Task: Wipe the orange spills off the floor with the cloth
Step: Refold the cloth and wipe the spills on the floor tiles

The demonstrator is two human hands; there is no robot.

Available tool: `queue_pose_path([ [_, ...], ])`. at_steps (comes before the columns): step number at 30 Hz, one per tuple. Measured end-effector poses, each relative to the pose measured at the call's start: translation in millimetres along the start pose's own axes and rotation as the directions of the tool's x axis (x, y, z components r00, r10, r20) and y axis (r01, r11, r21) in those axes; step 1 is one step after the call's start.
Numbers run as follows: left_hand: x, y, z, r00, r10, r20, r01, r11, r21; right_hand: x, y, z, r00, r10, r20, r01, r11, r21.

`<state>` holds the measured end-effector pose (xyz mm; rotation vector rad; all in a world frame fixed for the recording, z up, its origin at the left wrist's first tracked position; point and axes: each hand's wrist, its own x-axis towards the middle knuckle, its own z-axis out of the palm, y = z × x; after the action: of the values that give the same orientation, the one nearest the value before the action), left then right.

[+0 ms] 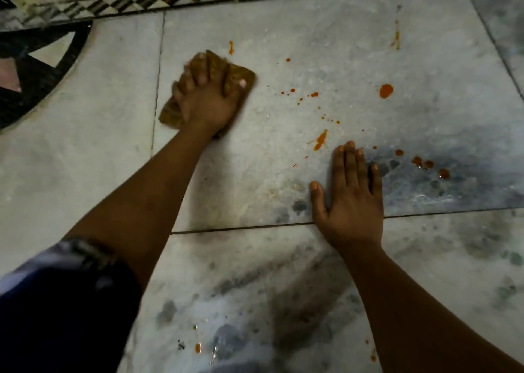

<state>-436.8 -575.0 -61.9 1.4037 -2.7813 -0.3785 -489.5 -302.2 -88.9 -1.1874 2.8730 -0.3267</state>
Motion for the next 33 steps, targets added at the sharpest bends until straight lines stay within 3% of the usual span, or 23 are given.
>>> queue_pose_path([
  [2, -38, -10, 3, 0.973, 0.231, 0.017, -0.232, 0.97, 0.076, 0, 0, 0, 1.0, -0.002, 0.003, 0.002, 1.0, -0.006],
  [4, -68, -37, 0, 0.937, 0.345, 0.05, -0.348, 0.932, 0.105, 0, 0, -1, 1.0, 0.006, 0.015, -0.006, 1.0, -0.008],
  [7, -39, -65, -13, 0.987, 0.16, 0.027, -0.161, 0.984, 0.079, 1, -1, -2, 0.999, 0.013, 0.03, -0.013, 1.0, -0.013],
  [10, 31, -52, -23, 0.998, -0.064, 0.021, 0.064, 0.998, 0.011, 2, -1, -2, 0.999, 0.014, 0.03, -0.014, 1.0, -0.002],
  [13, 78, -14, -25, 0.992, -0.108, 0.059, 0.111, 0.993, -0.049, 0, -1, -1, 1.0, 0.015, 0.023, -0.015, 1.0, -0.005],
  [16, 67, 12, -16, 0.994, 0.081, 0.079, -0.08, 0.997, -0.013, 1, -1, -3, 1.0, 0.012, 0.029, -0.012, 1.0, -0.007],
  [19, 35, -18, -9, 0.959, 0.269, 0.088, -0.275, 0.96, 0.059, 1, -1, -4, 0.999, 0.024, 0.038, -0.024, 1.0, -0.006],
  [22, 45, -50, -22, 0.992, 0.114, 0.059, -0.118, 0.991, 0.064, 1, -2, -4, 0.999, 0.029, 0.033, -0.029, 1.0, 0.0],
  [26, 82, -5, -35, 0.986, -0.157, 0.058, 0.16, 0.985, -0.063, 1, -1, -4, 0.999, 0.025, 0.024, -0.024, 1.0, -0.002],
  [28, 91, 32, -29, 0.993, -0.095, 0.076, 0.1, 0.993, -0.06, 0, -2, -4, 0.999, 0.02, 0.031, -0.02, 1.0, -0.003],
  [33, 58, 72, 5, 0.952, 0.278, 0.125, -0.285, 0.958, 0.041, 1, 0, -4, 1.0, 0.018, 0.016, -0.018, 1.0, -0.001],
])
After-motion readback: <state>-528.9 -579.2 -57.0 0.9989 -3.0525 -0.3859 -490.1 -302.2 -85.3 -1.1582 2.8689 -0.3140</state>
